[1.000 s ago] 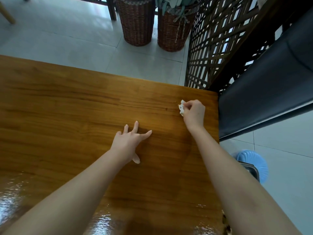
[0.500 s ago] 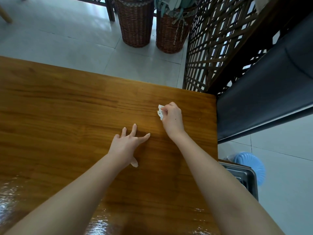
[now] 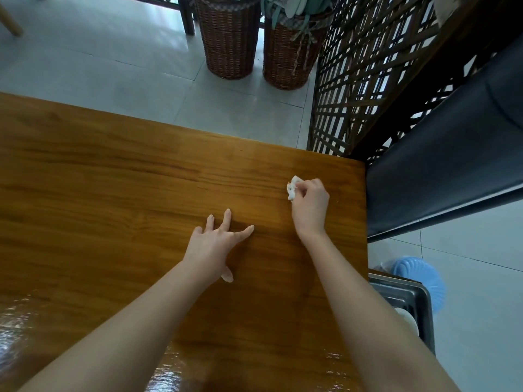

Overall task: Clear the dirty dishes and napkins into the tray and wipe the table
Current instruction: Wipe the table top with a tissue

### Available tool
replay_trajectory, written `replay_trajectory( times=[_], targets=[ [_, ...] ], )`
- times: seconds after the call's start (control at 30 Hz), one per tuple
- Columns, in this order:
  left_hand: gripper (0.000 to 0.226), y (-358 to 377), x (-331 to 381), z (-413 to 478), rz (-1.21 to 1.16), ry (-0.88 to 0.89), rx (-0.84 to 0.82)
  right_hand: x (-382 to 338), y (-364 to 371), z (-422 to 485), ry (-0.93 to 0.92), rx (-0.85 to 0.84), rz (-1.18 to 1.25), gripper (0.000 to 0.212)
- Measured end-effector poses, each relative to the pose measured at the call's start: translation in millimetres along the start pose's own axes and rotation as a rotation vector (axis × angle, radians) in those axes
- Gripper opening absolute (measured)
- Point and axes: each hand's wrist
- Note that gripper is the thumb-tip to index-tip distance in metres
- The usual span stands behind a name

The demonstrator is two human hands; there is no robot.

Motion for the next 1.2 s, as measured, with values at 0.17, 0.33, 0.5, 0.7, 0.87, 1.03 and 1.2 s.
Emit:
replay_trajectory(
  times=[0.17, 0.33, 0.5, 0.7, 0.87, 1.03, 1.2],
  targets=[
    [0.119, 2.4, 0.5, 2.6, 0.008, -0.008, 0.000, -9.5, 12.6, -21.3, -0.107, -0.056, -0.037, 0.016],
    [0.121, 3.1, -0.3, 3.9, 0.006, -0.014, -0.009, -11.3, 8.4, 1.5, -0.174, -0.132, -0.049, 0.017],
    [0.121, 3.1, -1.8, 1.4, -0.002, -0.004, 0.005, 13.6, -19.1, 23.8, -0.035, -0.056, -0.032, 0.014],
    [0.120, 2.6, -2.9, 1.1, 0.005, 0.010, 0.013, 53.4, -64.7, 25.0, 0.080, 0.105, -0.083, 0.016],
    [0.121, 3.5, -2.1, 3.6, 0.013, -0.005, 0.009, 54.7, -63.4, -21.6, 0.067, 0.102, -0.025, 0.014],
    [0.123, 4.0, -2.9, 4.4, 0.013, -0.011, -0.006, 53.4, -59.4, -22.8, -0.006, 0.044, -0.062, 0.015],
    [0.122, 3.6, -3.6, 3.2, 0.015, -0.001, -0.006, 49.6, -54.6, 14.2, -0.045, -0.010, -0.073, 0.016]
  ],
)
Point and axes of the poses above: each hand's wrist, its own z-axis towards the middle knuckle, its own y-axis out of the palm, x = y × z, and after that the axes turned 8 degrees about x, right-handed
